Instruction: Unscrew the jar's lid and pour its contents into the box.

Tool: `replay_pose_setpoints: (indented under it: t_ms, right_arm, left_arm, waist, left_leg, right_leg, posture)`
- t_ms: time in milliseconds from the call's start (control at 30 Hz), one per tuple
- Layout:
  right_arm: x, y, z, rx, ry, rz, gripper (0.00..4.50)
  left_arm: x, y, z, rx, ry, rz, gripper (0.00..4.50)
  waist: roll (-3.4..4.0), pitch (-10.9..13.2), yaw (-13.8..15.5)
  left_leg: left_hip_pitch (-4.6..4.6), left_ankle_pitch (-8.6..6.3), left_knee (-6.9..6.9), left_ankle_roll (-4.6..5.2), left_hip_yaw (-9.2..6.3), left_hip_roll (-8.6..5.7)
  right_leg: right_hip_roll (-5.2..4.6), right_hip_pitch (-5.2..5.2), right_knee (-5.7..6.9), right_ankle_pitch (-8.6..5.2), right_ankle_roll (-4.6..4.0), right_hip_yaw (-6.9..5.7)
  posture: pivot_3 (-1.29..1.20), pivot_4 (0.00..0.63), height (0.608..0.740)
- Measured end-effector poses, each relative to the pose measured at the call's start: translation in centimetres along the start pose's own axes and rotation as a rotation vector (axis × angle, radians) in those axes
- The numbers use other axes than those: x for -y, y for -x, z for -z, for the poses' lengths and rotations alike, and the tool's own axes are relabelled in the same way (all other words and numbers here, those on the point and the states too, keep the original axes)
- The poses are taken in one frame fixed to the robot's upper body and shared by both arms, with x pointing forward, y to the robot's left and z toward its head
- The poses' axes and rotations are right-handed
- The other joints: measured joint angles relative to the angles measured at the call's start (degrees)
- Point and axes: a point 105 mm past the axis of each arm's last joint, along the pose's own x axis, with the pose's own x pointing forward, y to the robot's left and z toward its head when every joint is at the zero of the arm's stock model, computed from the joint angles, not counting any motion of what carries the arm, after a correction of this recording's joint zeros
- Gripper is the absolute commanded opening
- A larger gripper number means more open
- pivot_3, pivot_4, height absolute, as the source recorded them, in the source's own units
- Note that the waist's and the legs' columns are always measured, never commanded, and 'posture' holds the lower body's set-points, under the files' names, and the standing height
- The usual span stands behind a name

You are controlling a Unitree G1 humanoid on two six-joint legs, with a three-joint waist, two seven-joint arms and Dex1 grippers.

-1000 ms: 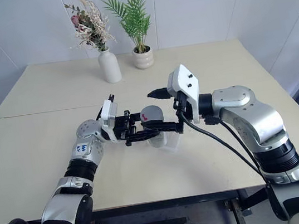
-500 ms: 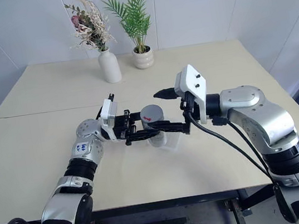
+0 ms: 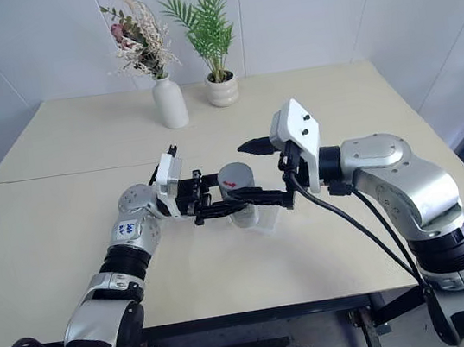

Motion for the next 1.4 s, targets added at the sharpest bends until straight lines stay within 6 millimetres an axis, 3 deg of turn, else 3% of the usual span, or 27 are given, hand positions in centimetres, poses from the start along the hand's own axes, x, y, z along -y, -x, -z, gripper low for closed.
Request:
replay_pose_setpoints:
  t_ms: [367, 1400]
  right_arm:
    - [-0.6, -1.2, -0.8, 0.063, -0.016, -0.033, 4.46]
    - [-0.2, -1.5, 0.1, 0.05, -0.059, -0.03, 4.46]
  left_arm:
    - [0.1, -0.3, 0.1, 0.004, -0.01, 0.008, 2.28]
    - [-0.2, -0.8, -0.2, 0.019, -0.041, 0.007, 2.28]
  waist:
    - [0.0, 0.0, 0.0]
    - [0.0, 0.0, 0.0]
  left_leg:
    - [0.0, 0.0, -0.01, 0.0, -0.01, 0.0]
    - [0.0, 0.0, 0.0, 0.0, 0.0, 0.0]
  right_leg:
    - [0.0, 0.0, 0.01, 0.0, 0.0, 0.0]
    - [0.0, 0.0, 0.01, 0.0, 0.0, 0.0]
  posture:
    - [0.0, 0.15, 0.74]
    - [0.0, 0.15, 0.74]
